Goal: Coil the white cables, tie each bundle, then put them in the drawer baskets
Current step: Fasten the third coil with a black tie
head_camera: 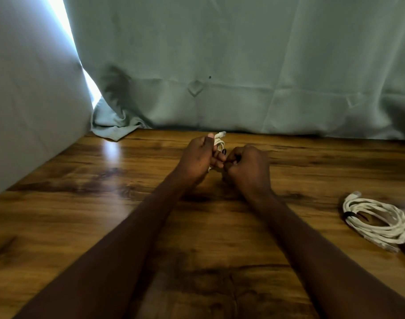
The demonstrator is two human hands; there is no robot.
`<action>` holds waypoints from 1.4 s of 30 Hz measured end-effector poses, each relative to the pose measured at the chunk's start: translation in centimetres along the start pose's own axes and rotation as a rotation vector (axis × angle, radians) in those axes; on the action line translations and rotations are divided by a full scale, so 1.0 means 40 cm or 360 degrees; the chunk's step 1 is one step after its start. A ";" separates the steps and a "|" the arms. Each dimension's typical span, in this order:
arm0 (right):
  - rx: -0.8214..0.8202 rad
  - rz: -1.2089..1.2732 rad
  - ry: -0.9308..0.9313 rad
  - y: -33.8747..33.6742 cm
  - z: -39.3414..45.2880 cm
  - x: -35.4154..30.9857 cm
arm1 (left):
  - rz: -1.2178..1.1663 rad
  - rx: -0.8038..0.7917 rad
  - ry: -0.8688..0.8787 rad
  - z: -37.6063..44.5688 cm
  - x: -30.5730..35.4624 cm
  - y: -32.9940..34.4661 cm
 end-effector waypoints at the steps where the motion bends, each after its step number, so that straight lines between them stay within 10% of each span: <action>1: 0.0027 0.0004 0.0003 -0.003 0.002 0.004 | -0.0002 0.0002 -0.0015 0.001 -0.003 0.001; 29: -0.0535 0.0343 0.0229 0.064 0.001 0.031 | -0.0789 -0.0125 -0.0380 0.011 -0.015 -0.028; 42: -0.0564 0.1332 0.0867 0.042 -0.022 0.033 | -0.0157 -0.0032 0.0069 0.000 0.026 -0.026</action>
Point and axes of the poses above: each hand's wrist, its own z-axis towards the middle knuckle, its own y-axis out of the palm, x = y × z, the point moved 7 cm from there along z, towards the middle knuckle, and after that the axes turned 9 degrees about z, right-handed, at the moved point
